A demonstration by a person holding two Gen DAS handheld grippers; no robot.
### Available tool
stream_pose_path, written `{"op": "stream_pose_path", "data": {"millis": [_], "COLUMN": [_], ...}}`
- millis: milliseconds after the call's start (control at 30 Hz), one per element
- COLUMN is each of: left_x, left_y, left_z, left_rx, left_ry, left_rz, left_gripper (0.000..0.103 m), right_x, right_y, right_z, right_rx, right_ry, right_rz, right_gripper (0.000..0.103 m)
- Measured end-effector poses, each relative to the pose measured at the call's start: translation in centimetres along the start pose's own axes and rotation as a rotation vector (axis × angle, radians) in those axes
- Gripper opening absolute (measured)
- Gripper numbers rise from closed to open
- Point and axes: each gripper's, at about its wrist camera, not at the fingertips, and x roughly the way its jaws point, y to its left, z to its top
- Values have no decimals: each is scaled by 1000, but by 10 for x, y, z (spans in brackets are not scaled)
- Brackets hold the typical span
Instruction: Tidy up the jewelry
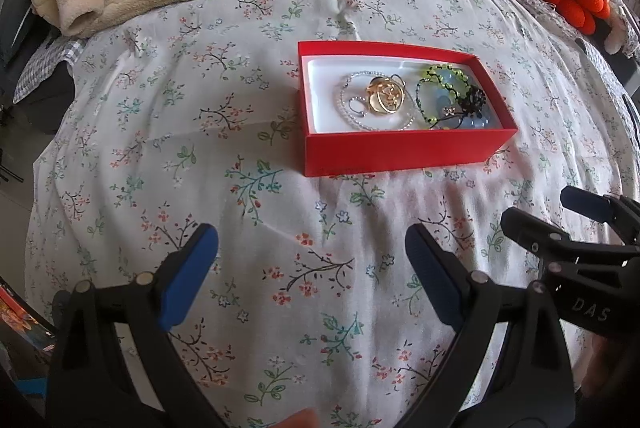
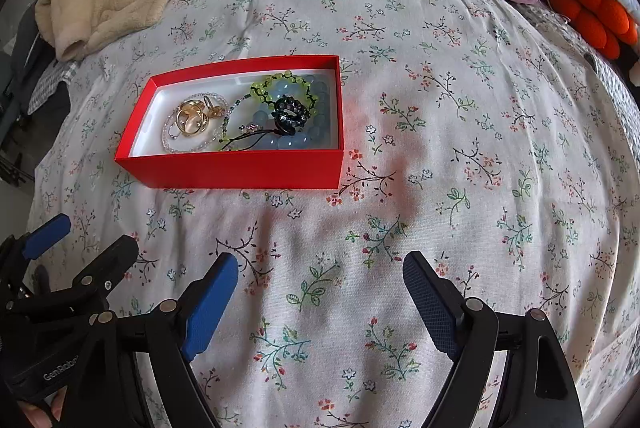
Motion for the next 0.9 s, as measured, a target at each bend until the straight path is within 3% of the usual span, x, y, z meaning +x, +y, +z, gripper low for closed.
{"op": "stream_pose_path", "data": {"millis": [900], "left_x": [2], "left_y": [-1], "left_z": [-1], "left_rx": [5], "left_ry": [4], "left_rz": [12], "left_gripper": [95], "right_x": [0], "right_y": [0], "right_z": [0], "right_rx": [0], "right_ry": [1], "right_rz": [-1], "right_gripper": [86]}}
